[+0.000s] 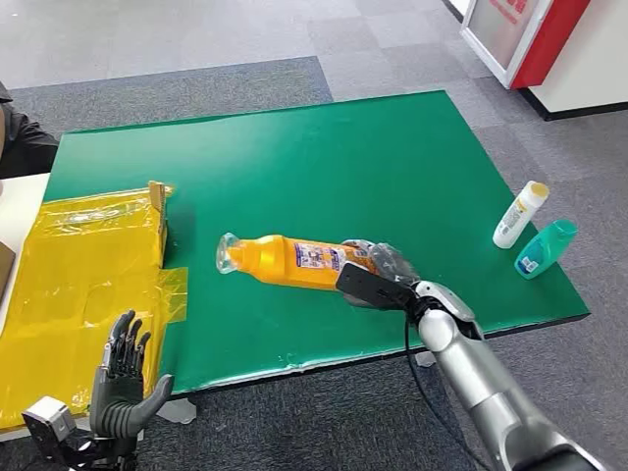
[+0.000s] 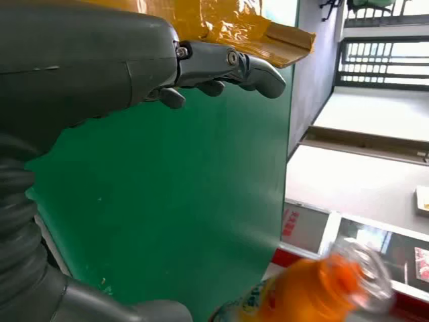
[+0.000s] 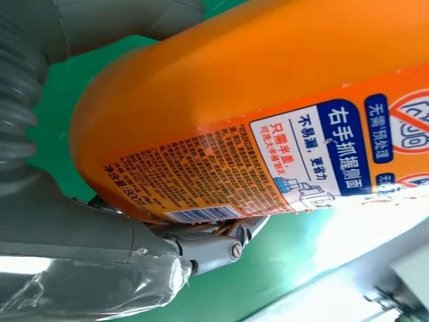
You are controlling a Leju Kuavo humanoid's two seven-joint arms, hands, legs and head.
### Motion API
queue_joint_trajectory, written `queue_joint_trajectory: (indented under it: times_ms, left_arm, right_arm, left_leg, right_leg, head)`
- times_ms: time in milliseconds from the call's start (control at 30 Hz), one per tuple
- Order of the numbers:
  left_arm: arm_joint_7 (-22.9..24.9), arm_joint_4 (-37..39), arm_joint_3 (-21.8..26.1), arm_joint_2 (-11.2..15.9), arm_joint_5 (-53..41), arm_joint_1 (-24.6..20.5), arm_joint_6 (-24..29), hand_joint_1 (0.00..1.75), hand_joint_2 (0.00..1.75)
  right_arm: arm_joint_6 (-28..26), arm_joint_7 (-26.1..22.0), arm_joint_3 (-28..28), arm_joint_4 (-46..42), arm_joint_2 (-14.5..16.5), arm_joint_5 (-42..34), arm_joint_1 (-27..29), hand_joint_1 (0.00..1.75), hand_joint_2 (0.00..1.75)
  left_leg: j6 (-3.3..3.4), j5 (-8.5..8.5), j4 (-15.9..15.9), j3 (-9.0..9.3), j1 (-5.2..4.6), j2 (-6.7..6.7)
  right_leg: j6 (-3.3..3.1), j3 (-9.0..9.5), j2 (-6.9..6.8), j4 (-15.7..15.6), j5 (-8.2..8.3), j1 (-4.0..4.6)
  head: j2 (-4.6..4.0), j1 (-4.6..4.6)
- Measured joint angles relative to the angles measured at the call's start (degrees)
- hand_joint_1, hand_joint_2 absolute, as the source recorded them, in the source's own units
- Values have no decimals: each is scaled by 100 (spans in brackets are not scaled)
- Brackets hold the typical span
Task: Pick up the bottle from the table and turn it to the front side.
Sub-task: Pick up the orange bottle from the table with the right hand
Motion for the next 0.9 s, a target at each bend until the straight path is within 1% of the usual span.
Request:
queue_joint_trajectory:
  times_ms: [67,133,300,400,500,600,700,800,900]
  left_arm:
    - [65,-21,35,-35,12,-2,-83,0,175]
    - [286,-70,90,-103,58,-15,-221,0,175]
    - [1219,-265,75,-210,544,-159,-488,0,175]
    - [1653,-381,-101,-212,984,-279,-556,0,175]
    - [1962,-484,-395,-175,1309,-415,-591,0,175]
    - [2211,-547,-695,-76,1510,-551,-631,0,175]
    - [2393,-552,-1063,131,1623,-742,-550,0,175]
    - [2479,-549,-1427,340,1604,-926,-450,0,175]
    - [2555,-545,-1764,538,1462,-1115,-238,0,175]
  right_arm:
    - [-5,-61,-65,-169,99,-92,134,175,175]
    - [-26,-199,-176,-459,302,-240,366,175,175]
    - [-130,-605,-227,-692,808,-232,629,175,175]
    - [-257,-817,-187,-631,1030,-118,649,175,175]
    - [-388,-974,-137,-467,1197,24,638,175,175]
    - [-498,-1093,-80,-282,1307,212,618,175,175]
    - [-615,-1205,36,-48,1380,424,582,175,175]
    - [-705,-1261,161,176,1426,534,571,175,175]
    - [-774,-1304,274,361,1443,603,561,175,175]
  left_leg:
    - [-1,0,0,0,0,0]
    - [-2,-1,0,0,0,0]
    - [-4,2,0,3,1,2]
    - [-5,8,0,3,1,1]
    - [-5,10,0,3,1,1]
    - [-4,10,0,3,0,1]
    - [-5,10,0,3,1,1]
    - [-6,11,0,3,1,1]
    - [-7,11,0,3,1,1]
  right_leg:
    - [-1,0,0,0,-1,0]
    - [-2,-1,0,0,-3,1]
    - [-5,-1,1,0,1,3]
    - [-3,0,1,1,4,2]
    - [-1,1,1,1,7,1]
    - [-1,2,1,1,7,1]
    - [-2,1,1,1,7,2]
    - [-2,0,1,2,7,3]
    - [-2,0,1,3,7,3]
  head:
    - [0,-1]
    - [0,0]
    - [0,0]
    - [0,0]
    - [0,-1]
    - [0,-1]
    - [0,-2]
    - [0,-2]
    - [0,-1]
